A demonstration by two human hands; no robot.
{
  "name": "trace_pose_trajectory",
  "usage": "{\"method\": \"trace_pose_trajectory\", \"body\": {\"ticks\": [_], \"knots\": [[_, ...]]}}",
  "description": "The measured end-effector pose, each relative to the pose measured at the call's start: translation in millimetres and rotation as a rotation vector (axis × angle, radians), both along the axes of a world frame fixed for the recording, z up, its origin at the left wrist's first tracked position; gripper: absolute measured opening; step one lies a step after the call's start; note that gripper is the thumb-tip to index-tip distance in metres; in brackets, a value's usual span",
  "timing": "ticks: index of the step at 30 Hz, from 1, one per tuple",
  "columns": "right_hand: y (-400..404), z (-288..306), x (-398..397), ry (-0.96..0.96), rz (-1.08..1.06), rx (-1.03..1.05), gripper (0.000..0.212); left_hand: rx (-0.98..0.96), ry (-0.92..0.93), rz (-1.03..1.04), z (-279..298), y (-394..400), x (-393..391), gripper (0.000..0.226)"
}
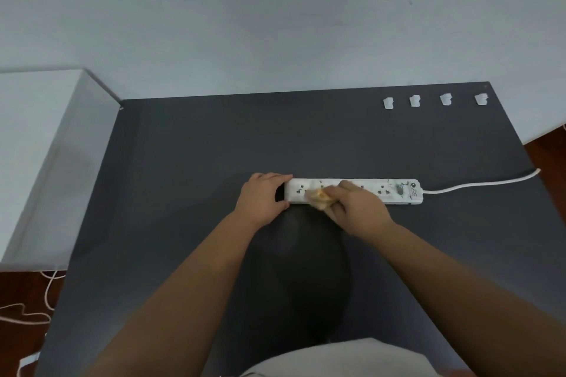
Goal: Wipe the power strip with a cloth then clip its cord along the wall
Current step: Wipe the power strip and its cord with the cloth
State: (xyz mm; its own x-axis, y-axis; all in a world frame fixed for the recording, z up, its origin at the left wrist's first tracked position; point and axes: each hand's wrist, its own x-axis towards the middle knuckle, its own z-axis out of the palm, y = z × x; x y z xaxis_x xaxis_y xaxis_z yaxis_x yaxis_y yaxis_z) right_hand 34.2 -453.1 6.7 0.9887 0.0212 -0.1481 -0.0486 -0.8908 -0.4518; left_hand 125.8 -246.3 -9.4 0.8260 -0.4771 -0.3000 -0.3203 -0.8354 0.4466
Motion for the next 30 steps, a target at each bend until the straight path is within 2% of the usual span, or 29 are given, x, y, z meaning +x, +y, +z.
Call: {"method": "trace_pose_trajectory", "body": {"ticks": [2, 3, 6, 7, 9, 11, 13, 15, 16, 17, 19, 20, 24, 25, 28, 30], "knots": [[-11, -4, 2, -0.063, -0.179, -0.007, 0.033, 0.004, -0.002, -0.001, 1, -1, -1, 0.066], [-11, -4, 1, -0.044, -0.167, -0.04, 0.031, 0.006, -0.002, -0.002, 1, -1, -1, 0.066], [-2, -5, -7, 0.025, 0.128, -0.067, 0.034, 0.025, -0.01, -0.01, 1, -1, 1, 0.066], [-2, -4, -9, 0.011, 0.161, -0.048, 0.039, 0.037, -0.014, -0.017, 2, -1, 2, 0.066], [-11, -1, -4, -0.065, -0.044, 0.021, 0.042, 0.052, -0.015, -0.021, 3, -1, 3, 0.066], [-17, -4, -3, -0.074, -0.202, 0.013, 0.031, 0.057, -0.009, -0.016, 3, -3, 2, 0.066], [-11, -4, -5, 0.014, -0.028, -0.019, 0.029, 0.069, -0.006, -0.024, 4, -5, 2, 0.066], [-4, -2, -13, 0.095, 0.18, -0.001, 0.036, 0.092, -0.009, -0.043, 6, -6, 4, 0.068], [-5, 0, -13, 0.074, 0.155, 0.029, 0.043, 0.103, -0.009, -0.05, 8, -7, 5, 0.07], [-10, -1, -10, 0.022, 0.022, 0.061, 0.046, 0.108, -0.008, -0.051, 9, -8, 6, 0.073], [-25, -4, -4, -0.071, -0.269, 0.053, 0.034, 0.099, -0.003, -0.05, 11, -13, 5, 0.079], [-29, -4, -3, -0.061, -0.295, 0.023, 0.028, 0.093, 0.002, -0.061, 12, -17, 4, 0.081], [-24, 4, -12, 0.073, 0.105, -0.015, 0.029, 0.127, 0.011, -0.151, 12, -34, 4, 0.082], [-25, 3, -9, 0.058, 0.093, -0.015, 0.029, 0.142, 0.009, -0.157, 12, -36, 6, 0.081], [-25, 0, 9, 0.005, -0.14, -0.041, 0.033, 0.172, 0.014, -0.144, 11, -36, 8, 0.081], [-12, 0, 16, 0.078, -0.004, -0.08, 0.034, 0.184, 0.027, -0.132, 10, -34, 8, 0.081]]}}
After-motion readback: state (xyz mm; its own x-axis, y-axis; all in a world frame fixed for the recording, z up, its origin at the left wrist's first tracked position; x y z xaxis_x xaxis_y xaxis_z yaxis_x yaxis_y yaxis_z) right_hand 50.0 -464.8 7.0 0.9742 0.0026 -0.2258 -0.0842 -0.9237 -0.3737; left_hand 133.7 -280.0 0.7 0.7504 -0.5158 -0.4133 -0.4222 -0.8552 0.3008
